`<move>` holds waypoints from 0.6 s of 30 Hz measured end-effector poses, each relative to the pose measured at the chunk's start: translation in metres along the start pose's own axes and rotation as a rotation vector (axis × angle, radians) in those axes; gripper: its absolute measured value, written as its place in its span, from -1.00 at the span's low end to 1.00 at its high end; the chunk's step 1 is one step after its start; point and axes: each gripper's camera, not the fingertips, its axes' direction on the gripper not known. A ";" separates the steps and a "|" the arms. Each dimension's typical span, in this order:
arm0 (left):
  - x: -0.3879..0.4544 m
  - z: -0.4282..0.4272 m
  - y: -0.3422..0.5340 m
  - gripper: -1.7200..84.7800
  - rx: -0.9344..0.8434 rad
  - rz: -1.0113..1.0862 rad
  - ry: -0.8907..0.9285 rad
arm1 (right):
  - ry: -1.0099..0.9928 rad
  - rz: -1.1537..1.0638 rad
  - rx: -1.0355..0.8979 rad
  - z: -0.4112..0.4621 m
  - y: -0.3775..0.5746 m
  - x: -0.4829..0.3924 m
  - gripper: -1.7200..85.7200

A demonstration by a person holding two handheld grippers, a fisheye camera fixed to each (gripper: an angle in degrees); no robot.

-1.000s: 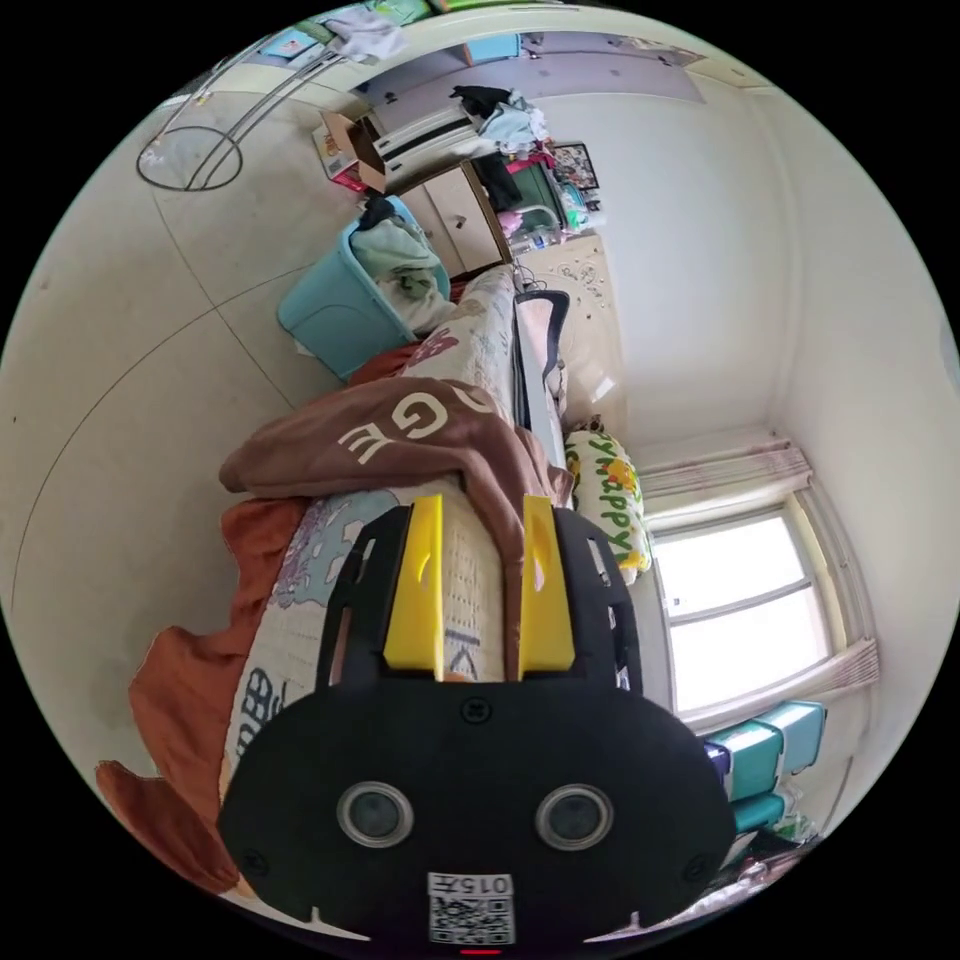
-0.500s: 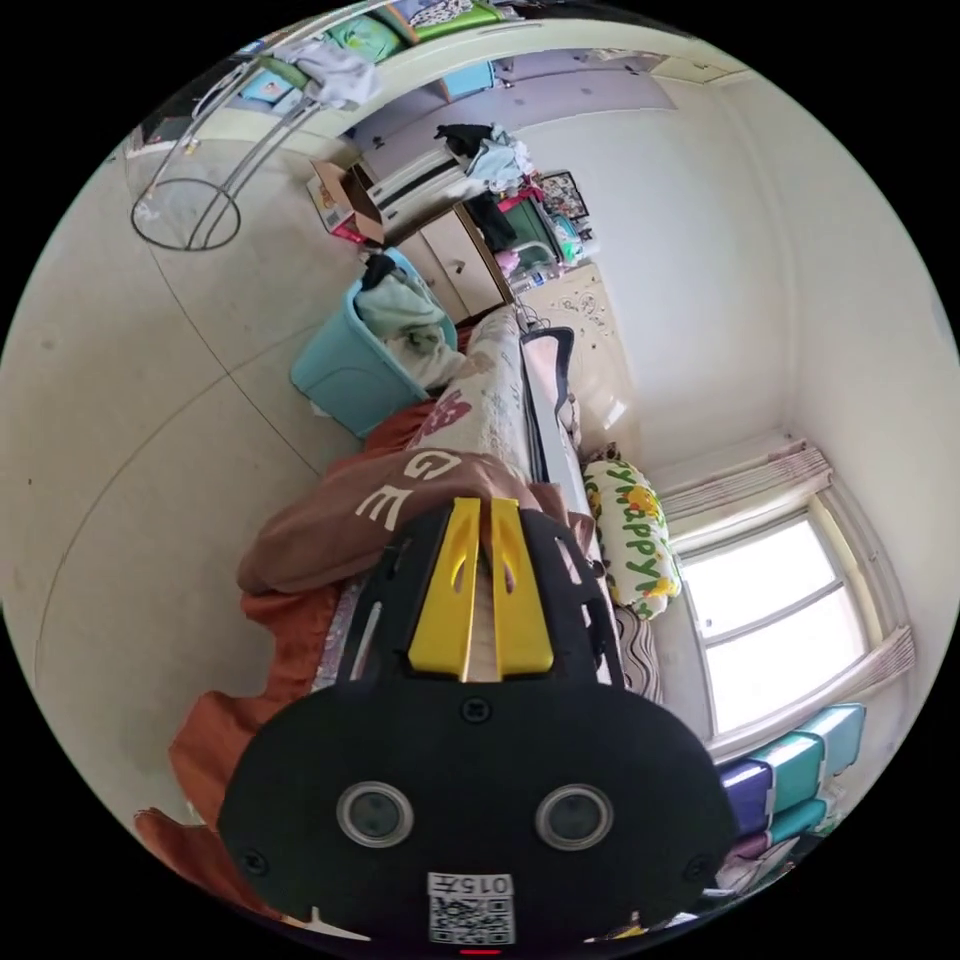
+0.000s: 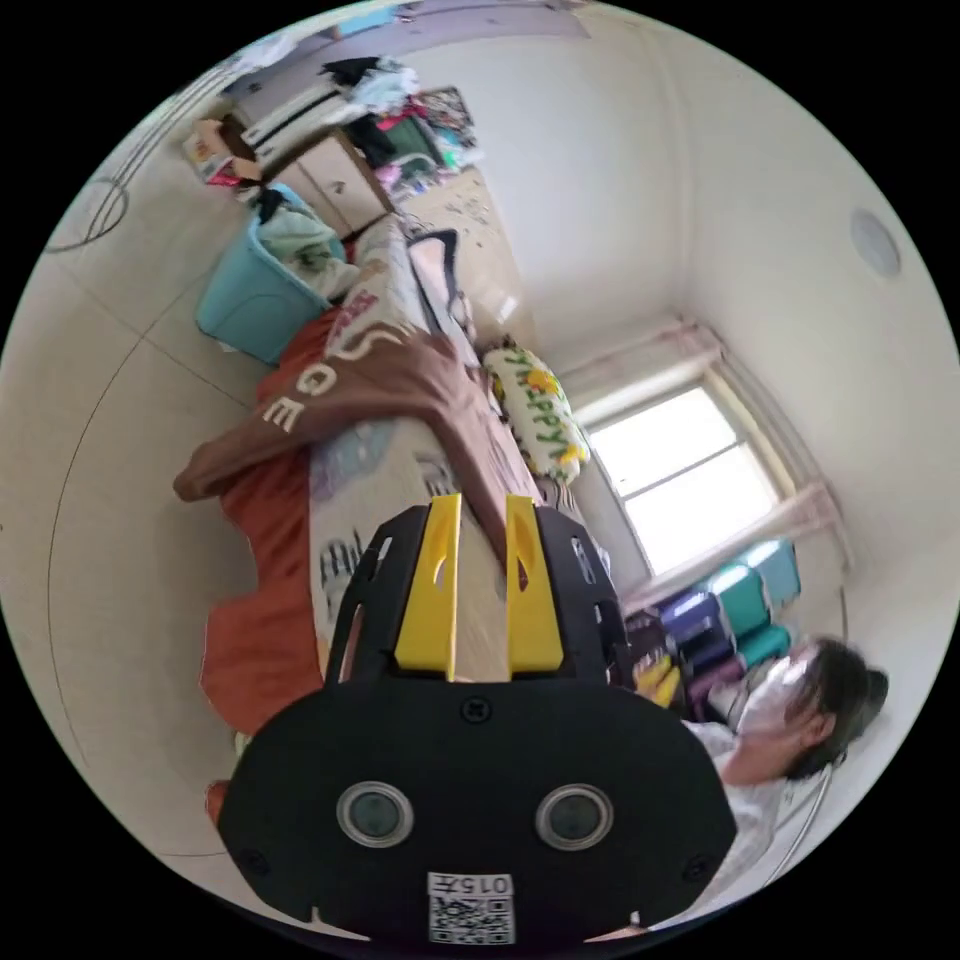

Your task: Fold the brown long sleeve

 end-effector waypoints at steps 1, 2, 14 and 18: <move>0.019 -0.002 0.033 -0.78 -0.037 0.038 0.019 | 0.167 0.139 0.033 -0.026 0.034 0.017 -0.74; 0.028 -0.002 0.049 -0.78 -0.048 0.056 0.034 | 0.242 0.208 0.045 -0.038 0.053 0.025 -0.73; 0.154 0.016 0.226 -0.70 -0.146 0.241 -0.219 | 0.473 0.811 0.215 -0.104 0.276 0.057 -0.72; 0.154 0.037 0.237 -0.75 -0.164 0.226 -0.281 | 0.441 0.738 0.274 -0.117 0.287 0.047 -0.85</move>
